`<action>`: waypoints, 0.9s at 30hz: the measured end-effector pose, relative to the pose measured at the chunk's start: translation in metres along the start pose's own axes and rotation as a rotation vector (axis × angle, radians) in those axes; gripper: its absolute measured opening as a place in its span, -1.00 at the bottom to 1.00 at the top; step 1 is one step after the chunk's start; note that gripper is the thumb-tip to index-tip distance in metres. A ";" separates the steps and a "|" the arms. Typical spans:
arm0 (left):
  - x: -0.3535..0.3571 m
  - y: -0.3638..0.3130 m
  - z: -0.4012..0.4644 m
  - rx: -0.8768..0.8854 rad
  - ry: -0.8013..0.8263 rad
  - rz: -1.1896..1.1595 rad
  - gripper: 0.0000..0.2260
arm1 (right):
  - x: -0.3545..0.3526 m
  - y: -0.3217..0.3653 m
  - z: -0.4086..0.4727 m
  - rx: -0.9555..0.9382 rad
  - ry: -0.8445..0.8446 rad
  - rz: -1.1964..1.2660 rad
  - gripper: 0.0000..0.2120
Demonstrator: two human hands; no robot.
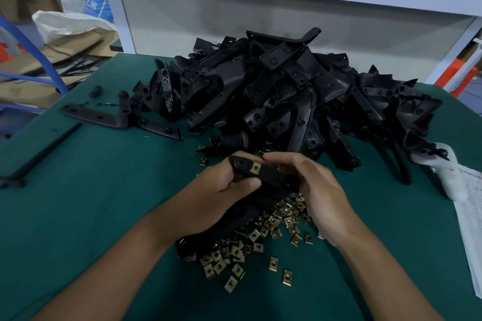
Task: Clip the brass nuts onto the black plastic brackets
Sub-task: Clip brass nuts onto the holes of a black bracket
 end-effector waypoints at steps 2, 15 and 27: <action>-0.009 0.003 0.001 -0.006 -0.043 -0.070 -0.80 | -0.011 -0.002 0.001 -0.020 -0.072 -0.299 -0.75; -0.022 -0.006 0.001 0.177 -0.194 -0.199 -0.85 | 0.009 0.002 -0.003 -0.187 0.051 -0.886 -0.90; -0.015 0.008 0.004 -0.039 -0.080 -0.249 -0.76 | -0.022 0.001 0.002 0.050 -0.180 0.079 -0.81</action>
Point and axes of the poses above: each hand's wrist, its own z-axis towards the middle knuckle, its own x-axis out of the palm, y = z × x, the point moved 9 cm from there along z, towards the middle knuckle, and after that the axes turned 2 degrees about -x, right-handed, at the moved point
